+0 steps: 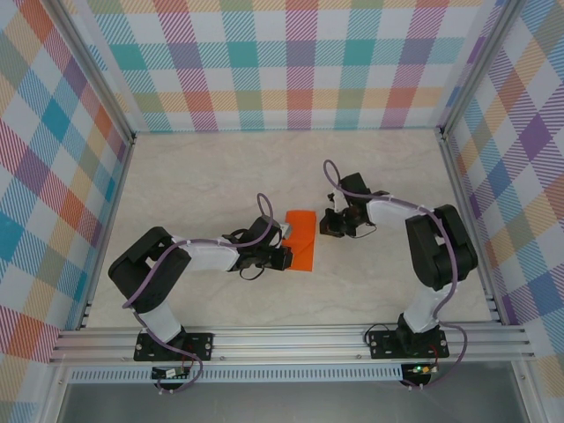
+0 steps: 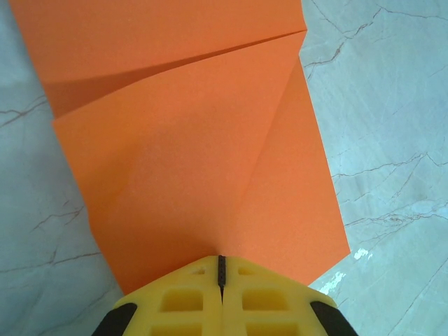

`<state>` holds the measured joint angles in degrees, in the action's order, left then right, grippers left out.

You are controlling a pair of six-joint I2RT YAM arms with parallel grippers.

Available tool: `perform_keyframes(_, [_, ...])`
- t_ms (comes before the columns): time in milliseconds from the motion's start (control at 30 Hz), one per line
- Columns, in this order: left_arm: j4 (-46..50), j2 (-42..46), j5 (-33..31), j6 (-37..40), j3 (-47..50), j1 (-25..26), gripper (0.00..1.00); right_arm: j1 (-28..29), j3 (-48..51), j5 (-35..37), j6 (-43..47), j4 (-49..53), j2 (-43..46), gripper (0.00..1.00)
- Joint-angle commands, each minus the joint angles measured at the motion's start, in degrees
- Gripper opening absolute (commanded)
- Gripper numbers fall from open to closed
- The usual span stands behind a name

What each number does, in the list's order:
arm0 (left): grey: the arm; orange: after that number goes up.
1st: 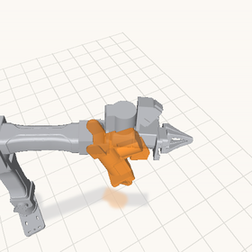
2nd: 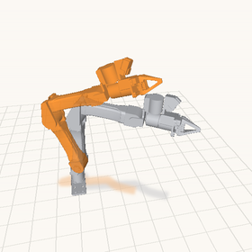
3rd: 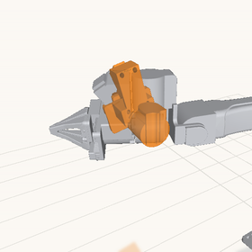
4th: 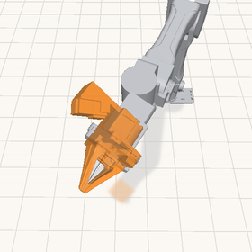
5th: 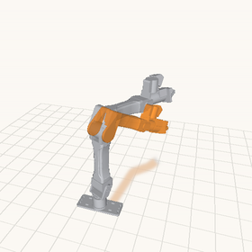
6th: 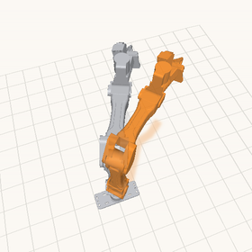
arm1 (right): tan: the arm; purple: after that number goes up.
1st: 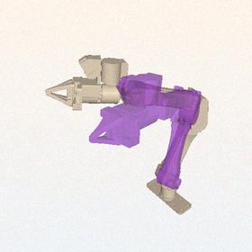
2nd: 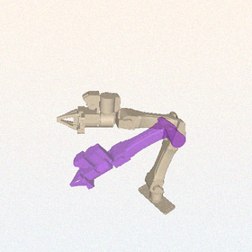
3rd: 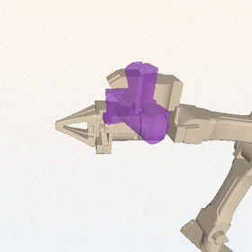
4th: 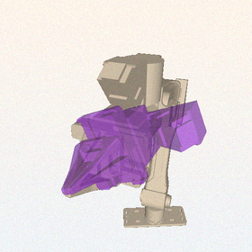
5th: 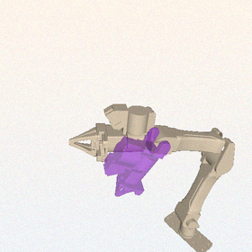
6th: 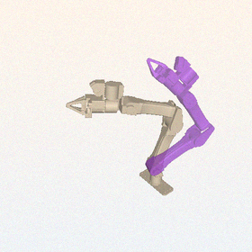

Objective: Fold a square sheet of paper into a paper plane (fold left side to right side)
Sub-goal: Fold the triangle a second time at the center of the table.

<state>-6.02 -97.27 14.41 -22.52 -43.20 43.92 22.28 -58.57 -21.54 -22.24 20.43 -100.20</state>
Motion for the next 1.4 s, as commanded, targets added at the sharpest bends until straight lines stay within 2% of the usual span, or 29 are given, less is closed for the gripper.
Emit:
perform_keyframes(0, [6.0, 0.2, -1.0, 0.3, 1.3, -1.2, 0.00, 2.6, 1.2, -2.1, -0.9, -0.8, 4.1, 0.05])
perform_keyframes(167, [6.2, 0.8, -1.0, 0.4, 1.4, -1.2, 0.00, 6.5, 3.7, -7.3, -6.6, -8.8, 0.7, 0.05])
perform_keyframes(300, [6.3, 1.2, -0.9, 0.4, 1.3, -1.1, 0.00, 7.7, 1.2, -7.9, -7.2, -9.7, -4.3, 0.05])
perform_keyframes(567, [6.8, 2.4, 0.5, 0.6, -0.3, -1.2, 0.01, 7.7, -1.7, -1.4, -4.9, -2.2, -8.5, 0.05])
perform_keyframes(833, [7.2, 3.9, 4.4, 1.3, -3.4, -1.1, 0.02, 7.7, -0.8, -1.0, -4.5, -1.8, -8.7, 0.05])
perform_keyframes(1100, [7.0, -0.7, 3.4, 1.3, -5.5, -1.2, 0.00, 7.8, -0.9, -0.9, -4.3, -1.5, -8.7, 0.05])
perform_keyframes(1367, [6.3, -0.9, 3.3, 0.9, -2.6, -1.6, 0.00, 7.8, -1.1, 0.4, -3.8, -0.1, -8.9, 0.05])
